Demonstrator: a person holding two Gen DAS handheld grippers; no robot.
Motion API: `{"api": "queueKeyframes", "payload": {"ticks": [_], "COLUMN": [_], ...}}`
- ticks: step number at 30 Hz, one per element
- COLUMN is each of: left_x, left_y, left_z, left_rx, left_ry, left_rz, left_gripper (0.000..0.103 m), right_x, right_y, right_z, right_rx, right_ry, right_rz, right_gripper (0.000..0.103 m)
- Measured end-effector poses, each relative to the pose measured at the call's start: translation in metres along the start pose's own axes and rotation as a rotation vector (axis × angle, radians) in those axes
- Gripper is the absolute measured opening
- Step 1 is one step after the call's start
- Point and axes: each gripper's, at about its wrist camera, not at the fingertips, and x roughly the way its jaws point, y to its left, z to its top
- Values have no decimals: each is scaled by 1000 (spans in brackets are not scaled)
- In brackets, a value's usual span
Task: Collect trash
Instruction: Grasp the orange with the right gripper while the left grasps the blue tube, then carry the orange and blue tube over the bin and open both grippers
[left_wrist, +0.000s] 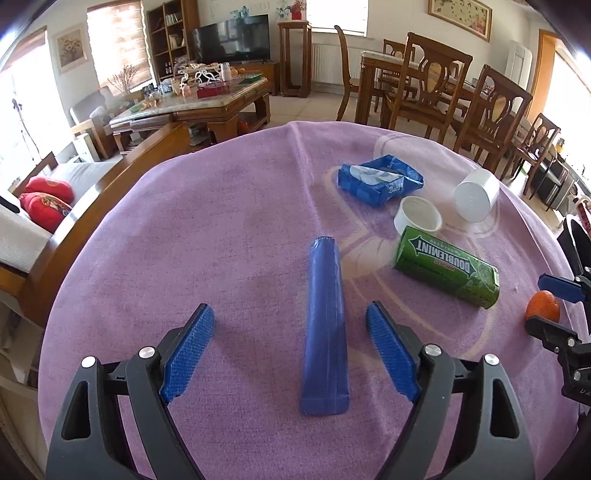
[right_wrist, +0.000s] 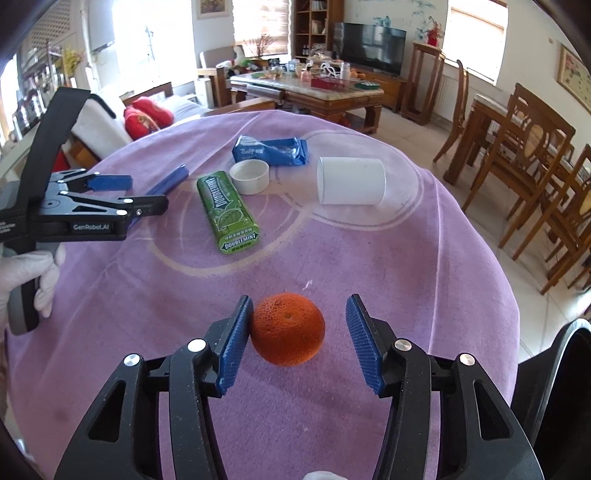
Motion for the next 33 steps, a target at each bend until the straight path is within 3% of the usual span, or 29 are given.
{"api": "queueKeyframes", "payload": {"ticks": [2,3,6,9,12,19,24,33], "left_x": [2,0,-5,-6,-14,-65,-99,-120], "left_y": [1,0,-1,0,3,-27,-82,-215], "left_z": [2,1,4,3,-1,-1,12,26], "left_rx": [3,9,37,38,9,-8,52,208], "left_ry": [0,-5,-13,-13,-52,-236,-332,-380], "left_rz": [1,3,27,23,-30,-152,-265,-454], "left_gripper": [83,75,17,15,14,14,14,14], "right_x": [3,4,4,0,-10,-48,-91,-179], "right_y": [4,6,7,2,-4,-34,-68,-162], "right_z": [0,1,0,-1,-5,-20,-32,-78], "right_rx": [-20,-28,-37,-9,26,139,244,413], "right_ry": [9,12,11,0,-32,-157,-269,-436], "right_rz": [-15,-22,-32,11,43,124,104,-42], "right_gripper": [41,38,37,37,37,37,37,37]}}
